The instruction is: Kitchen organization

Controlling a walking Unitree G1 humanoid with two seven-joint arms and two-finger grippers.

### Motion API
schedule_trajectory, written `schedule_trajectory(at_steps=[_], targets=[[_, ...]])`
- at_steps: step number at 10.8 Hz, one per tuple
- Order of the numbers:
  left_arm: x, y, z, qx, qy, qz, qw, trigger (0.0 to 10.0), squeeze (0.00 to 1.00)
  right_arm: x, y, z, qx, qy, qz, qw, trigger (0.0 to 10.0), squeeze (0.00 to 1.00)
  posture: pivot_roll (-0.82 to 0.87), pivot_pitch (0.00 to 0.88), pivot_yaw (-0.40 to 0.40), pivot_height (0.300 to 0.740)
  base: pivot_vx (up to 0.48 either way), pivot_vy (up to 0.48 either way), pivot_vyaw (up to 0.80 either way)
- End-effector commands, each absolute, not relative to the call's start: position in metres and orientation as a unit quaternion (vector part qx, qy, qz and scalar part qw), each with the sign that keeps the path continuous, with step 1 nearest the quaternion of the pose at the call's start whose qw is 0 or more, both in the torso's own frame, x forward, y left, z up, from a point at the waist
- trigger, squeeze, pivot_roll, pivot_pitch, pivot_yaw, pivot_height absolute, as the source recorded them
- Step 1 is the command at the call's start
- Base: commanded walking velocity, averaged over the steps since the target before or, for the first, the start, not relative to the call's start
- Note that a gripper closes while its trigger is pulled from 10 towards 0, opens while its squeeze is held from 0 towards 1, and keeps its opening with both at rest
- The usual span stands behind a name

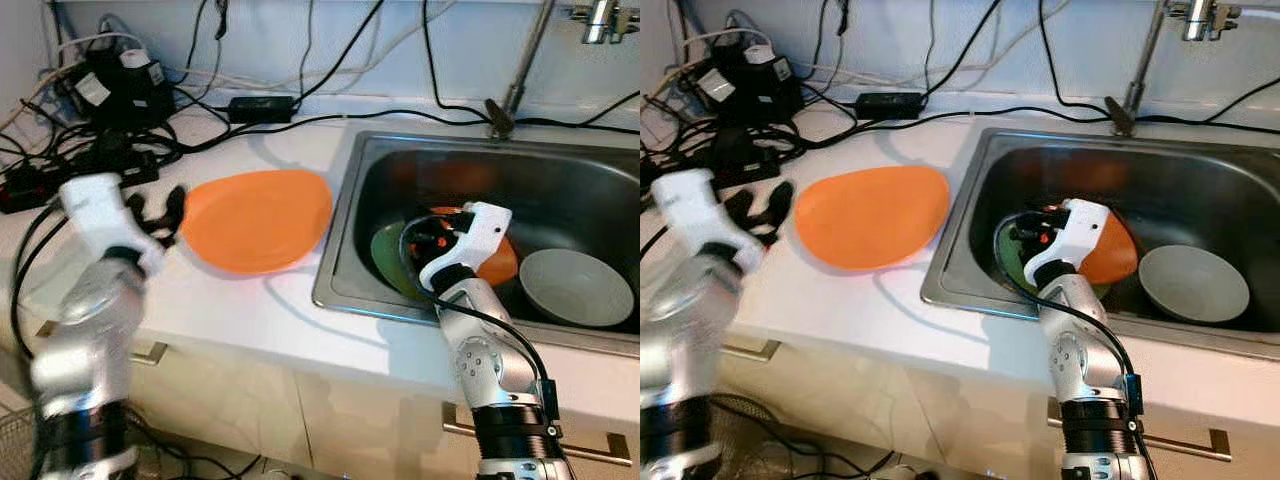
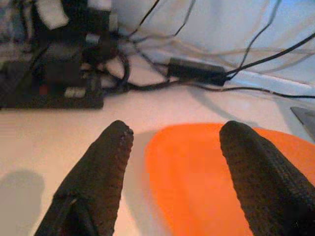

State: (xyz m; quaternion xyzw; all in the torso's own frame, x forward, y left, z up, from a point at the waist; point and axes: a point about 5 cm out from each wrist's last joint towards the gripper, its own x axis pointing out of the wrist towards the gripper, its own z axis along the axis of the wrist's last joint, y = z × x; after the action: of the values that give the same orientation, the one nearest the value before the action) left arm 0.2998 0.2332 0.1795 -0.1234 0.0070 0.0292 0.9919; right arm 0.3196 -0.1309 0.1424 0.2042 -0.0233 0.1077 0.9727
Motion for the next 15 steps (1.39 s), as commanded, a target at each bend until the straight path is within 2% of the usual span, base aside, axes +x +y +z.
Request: schedule_trajectory(at_steps=[1,2,4,10,15], targets=[[0.296,0.237,0.177,-0.135,0.023,0.038,0.990,10.0,1.00,0.321,-0.129,0.139,0.203,-0.010,0.114,0.973,10.0,0.00,0.12,0.000,0.091,0.740,0.000,0.000,0.00],[0.292,0.233,0.171,-0.148,0.055,0.020,0.987,10.0,0.00,0.321,-0.128,0.140,0.203,-0.010,0.116,0.972,10.0,0.00,0.12,0.000,0.091,0.740,0.000,0.000,0.00],[0.282,0.222,0.151,-0.209,0.152,0.005,0.966,10.0,0.00,0.321,-0.127,0.139,0.202,-0.007,0.116,0.973,10.0,0.00,0.12,0.000,0.092,0.740,0.000,0.000,0.00],[0.295,0.209,0.164,-0.370,0.195,-0.020,0.908,10.0,0.00,0.322,-0.130,0.139,0.203,-0.006,0.112,0.973,10.0,0.00,0.11,0.000,0.100,0.740,0.000,0.000,0.00],[0.315,0.192,0.165,-0.424,0.224,-0.029,0.877,10.0,0.00,0.322,-0.131,0.141,0.203,-0.008,0.113,0.973,10.0,0.00,0.09,0.000,0.108,0.740,0.000,0.000,0.00]])
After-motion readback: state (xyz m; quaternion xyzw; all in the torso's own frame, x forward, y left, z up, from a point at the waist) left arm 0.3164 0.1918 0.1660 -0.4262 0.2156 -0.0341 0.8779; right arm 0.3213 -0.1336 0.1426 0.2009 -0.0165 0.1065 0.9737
